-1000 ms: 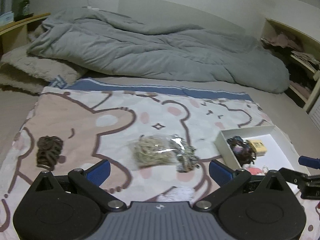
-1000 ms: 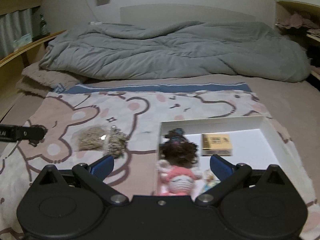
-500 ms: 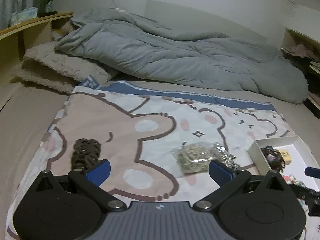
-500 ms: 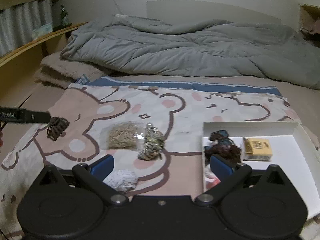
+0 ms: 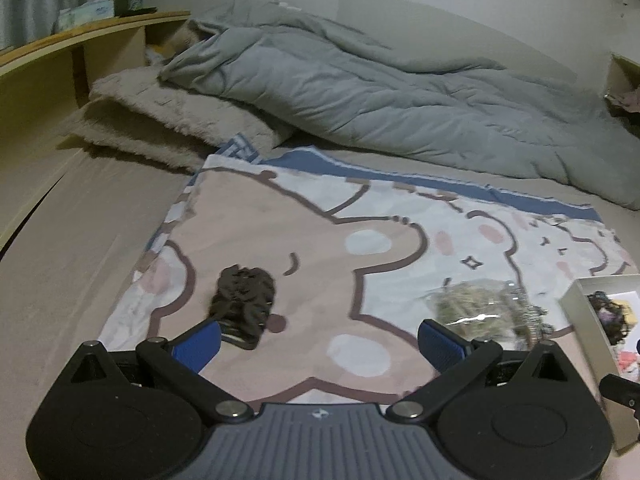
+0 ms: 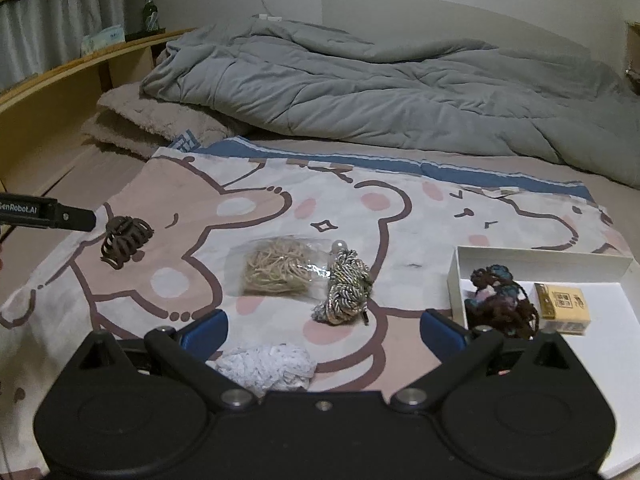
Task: Organize objects
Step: 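Move left tool toward the dark claw clip while right tool approaches the white lace bundle, then grasp the dark claw clip with left tool while right tool grasps the white lace bundle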
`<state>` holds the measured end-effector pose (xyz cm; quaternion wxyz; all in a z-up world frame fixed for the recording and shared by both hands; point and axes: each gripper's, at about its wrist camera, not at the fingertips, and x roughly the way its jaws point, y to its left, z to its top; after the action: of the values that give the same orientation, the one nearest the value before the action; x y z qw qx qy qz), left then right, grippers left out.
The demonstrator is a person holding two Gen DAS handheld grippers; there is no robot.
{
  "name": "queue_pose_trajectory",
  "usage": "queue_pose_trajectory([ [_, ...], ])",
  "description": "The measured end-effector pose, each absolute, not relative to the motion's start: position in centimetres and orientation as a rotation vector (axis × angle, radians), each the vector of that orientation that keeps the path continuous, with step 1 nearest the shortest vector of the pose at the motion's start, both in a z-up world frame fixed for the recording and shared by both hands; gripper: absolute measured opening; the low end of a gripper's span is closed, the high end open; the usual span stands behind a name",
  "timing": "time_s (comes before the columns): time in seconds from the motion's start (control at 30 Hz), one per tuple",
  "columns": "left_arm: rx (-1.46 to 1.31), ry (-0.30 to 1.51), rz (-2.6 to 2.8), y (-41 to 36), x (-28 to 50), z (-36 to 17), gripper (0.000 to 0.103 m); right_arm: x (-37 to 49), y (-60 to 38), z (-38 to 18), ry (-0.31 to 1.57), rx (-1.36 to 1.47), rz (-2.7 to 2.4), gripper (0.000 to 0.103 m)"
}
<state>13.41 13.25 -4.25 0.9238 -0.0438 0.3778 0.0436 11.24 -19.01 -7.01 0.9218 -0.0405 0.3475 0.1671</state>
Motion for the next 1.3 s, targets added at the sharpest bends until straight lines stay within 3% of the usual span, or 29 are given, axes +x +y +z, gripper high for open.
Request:
queue_pose_trajectory([
  [0.8, -0.120, 0.849, 0.110, 19.8, 19.4, -9.7, 0.102, 12.1, -14.2, -13.4, 0.808, -0.160, 0.432, 0.103],
  [1.17, -0.101, 0.906, 0.101, 19.9, 22.4, -12.5, 0.071, 12.8, -13.7, -15.9, 0.867, -0.166, 0.432, 0.103],
  [1.3, -0.117, 0.877, 0.137, 20.8, 22.5, -12.6, 0.053, 13.0, -13.3, -16.3, 0.867, -0.195, 0.440, 0.103],
])
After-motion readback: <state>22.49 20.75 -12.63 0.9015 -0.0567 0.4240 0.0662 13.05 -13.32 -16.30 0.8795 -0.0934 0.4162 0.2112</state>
